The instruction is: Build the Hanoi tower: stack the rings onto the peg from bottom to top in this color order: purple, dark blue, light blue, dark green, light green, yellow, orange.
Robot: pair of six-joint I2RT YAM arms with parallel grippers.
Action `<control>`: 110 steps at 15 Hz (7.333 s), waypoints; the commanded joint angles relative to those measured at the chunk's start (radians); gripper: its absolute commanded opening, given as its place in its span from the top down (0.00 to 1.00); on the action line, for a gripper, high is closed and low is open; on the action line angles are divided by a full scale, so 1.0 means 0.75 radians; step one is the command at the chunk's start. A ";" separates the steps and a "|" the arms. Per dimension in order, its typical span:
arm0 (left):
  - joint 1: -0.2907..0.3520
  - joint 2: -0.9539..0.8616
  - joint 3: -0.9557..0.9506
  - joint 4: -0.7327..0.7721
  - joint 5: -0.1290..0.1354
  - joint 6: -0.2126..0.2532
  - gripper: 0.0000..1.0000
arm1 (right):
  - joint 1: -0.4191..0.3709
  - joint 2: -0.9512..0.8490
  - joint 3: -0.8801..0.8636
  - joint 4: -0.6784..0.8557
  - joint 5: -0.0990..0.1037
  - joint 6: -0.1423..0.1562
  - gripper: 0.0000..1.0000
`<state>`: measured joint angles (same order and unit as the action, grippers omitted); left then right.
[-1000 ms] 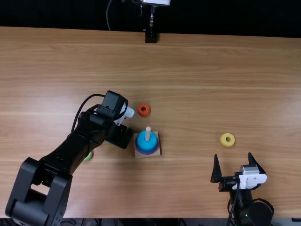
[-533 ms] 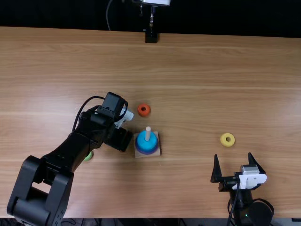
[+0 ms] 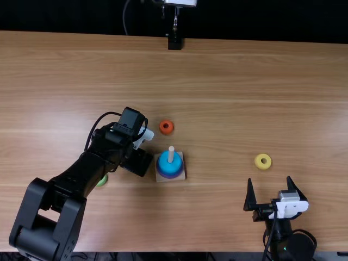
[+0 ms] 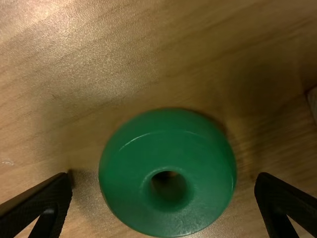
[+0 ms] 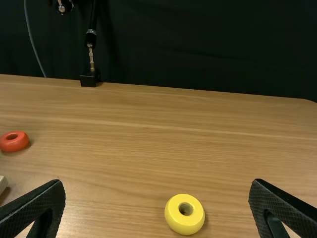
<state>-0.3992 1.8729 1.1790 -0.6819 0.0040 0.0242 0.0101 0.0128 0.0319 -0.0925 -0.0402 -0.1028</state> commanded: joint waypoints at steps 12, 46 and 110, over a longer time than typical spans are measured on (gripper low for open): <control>0.013 -0.106 0.224 -0.158 -0.008 -0.005 1.00 | -0.018 -0.017 -0.020 -0.008 0.002 0.000 0.00; -0.384 0.059 1.107 -0.968 0.002 -0.332 1.00 | -0.018 -0.017 -0.022 -0.008 0.002 0.000 0.00; 0.299 -0.206 -0.216 -0.220 -0.023 0.090 0.00 | -0.018 -0.017 -0.022 -0.011 0.002 0.000 0.00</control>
<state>-0.1833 1.6989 1.0187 -0.8467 -0.0189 0.0757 0.0105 0.0128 0.0319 -0.0921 -0.0406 -0.1036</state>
